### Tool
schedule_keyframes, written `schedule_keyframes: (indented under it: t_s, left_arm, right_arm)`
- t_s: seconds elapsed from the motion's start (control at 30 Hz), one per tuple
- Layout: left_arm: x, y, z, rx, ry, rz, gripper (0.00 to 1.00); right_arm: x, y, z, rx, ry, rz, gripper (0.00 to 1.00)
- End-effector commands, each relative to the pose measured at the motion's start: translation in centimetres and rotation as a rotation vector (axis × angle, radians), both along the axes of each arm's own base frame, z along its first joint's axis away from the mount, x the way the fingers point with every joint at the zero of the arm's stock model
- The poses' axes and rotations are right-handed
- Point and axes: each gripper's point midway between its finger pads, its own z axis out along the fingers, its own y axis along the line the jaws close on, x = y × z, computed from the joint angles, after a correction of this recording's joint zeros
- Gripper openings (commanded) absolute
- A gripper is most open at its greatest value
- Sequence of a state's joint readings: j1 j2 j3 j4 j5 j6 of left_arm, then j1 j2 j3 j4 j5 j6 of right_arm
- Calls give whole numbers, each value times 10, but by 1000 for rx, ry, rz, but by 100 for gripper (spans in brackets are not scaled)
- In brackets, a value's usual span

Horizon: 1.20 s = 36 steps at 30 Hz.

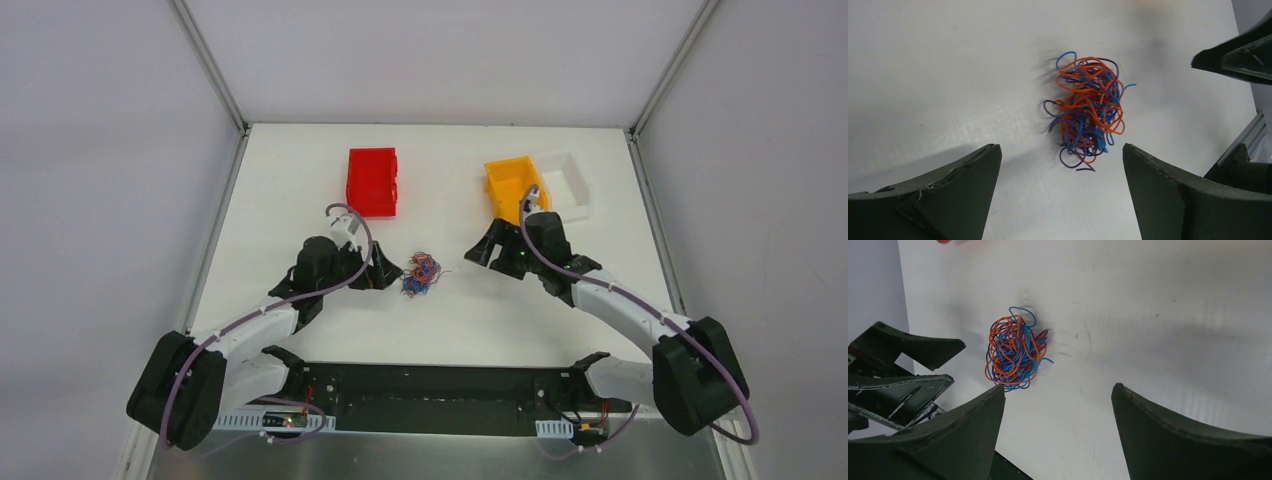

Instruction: Untangle the cables

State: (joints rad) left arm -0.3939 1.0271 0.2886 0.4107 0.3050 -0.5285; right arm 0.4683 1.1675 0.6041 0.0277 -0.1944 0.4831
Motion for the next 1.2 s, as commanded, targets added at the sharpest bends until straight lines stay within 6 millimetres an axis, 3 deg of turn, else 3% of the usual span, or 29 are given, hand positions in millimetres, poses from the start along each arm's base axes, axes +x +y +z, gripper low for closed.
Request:
schedule_keyframes:
  t_s: [0.0,0.2,0.27,0.5,0.73,0.93,1.03,1.07,1.13,1.17]
  left_arm:
    - [13,-37,37,-1,-114,-160,93]
    - [32,-51,38,45,-53,-176,87]
    - [33,-56,30,60,-37,-202,86]
    - [27,-67,2,75,31,-266,77]
    - [25,-79,0,38,65,-318,71]
    - [18,-101,-6,-37,155,-433,51]
    - [20,-103,-8,-40,166,-442,33]
    - [20,-104,-7,-41,165,-446,21]
    - [20,-104,-7,-37,164,-447,1]
    - [21,-102,-7,-30,163,-438,0]
  right_arm:
    - [6,39,21,97,-53,102,79]
    - [2,72,4,103,-8,179,68]
    - [-2,82,0,109,3,205,65]
    - [-7,99,-18,90,27,245,59]
    - [1,112,-39,83,60,233,46]
    - [4,117,-43,94,67,225,25]
    - [5,117,-43,93,64,221,8]
    - [5,116,-42,92,61,218,3]
    - [4,114,-41,87,56,213,0]
    - [4,112,-38,83,50,209,0]
